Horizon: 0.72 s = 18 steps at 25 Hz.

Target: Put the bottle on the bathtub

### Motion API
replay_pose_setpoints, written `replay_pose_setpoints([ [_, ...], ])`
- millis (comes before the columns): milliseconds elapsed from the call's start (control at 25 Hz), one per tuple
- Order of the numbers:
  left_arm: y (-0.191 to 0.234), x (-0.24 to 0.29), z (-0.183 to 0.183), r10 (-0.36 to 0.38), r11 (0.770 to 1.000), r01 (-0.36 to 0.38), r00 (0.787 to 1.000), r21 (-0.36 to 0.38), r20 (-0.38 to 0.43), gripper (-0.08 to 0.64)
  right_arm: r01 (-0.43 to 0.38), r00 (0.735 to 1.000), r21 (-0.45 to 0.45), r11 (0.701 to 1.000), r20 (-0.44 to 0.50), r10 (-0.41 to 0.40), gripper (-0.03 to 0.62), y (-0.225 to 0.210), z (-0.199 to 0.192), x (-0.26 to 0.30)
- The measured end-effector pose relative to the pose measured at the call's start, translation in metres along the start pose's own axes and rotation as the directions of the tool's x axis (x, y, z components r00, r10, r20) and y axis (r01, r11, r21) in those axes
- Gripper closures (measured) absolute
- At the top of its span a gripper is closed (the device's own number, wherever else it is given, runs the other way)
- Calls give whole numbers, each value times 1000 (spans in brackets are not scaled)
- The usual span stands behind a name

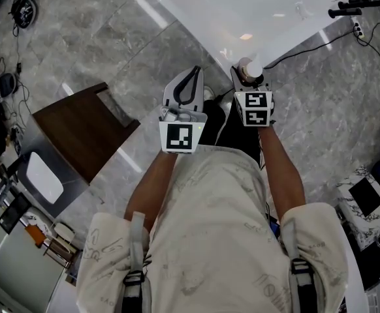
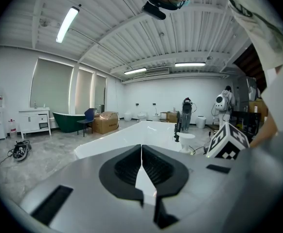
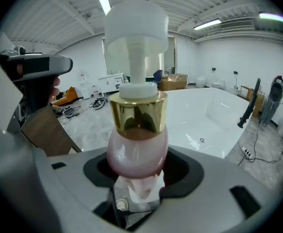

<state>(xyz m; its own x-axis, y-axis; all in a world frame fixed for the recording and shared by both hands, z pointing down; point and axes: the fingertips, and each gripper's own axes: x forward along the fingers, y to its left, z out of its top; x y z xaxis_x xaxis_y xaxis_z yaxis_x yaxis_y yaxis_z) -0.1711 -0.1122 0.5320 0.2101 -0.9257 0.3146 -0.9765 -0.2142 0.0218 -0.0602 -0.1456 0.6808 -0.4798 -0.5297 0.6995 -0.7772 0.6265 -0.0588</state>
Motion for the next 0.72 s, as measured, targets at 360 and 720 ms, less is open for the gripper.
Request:
replay_pose_setpoints([
  [360, -4, 0, -2, -17, 1000, 17, 1000, -3, -4, 554, 11, 999, -15, 1000, -41, -12, 385, 10, -13, -11],
  [720, -7, 8, -1, -33, 999, 33, 999, -7, 4, 554, 45, 995, -63, 997, -84, -51, 384, 12, -21, -13],
])
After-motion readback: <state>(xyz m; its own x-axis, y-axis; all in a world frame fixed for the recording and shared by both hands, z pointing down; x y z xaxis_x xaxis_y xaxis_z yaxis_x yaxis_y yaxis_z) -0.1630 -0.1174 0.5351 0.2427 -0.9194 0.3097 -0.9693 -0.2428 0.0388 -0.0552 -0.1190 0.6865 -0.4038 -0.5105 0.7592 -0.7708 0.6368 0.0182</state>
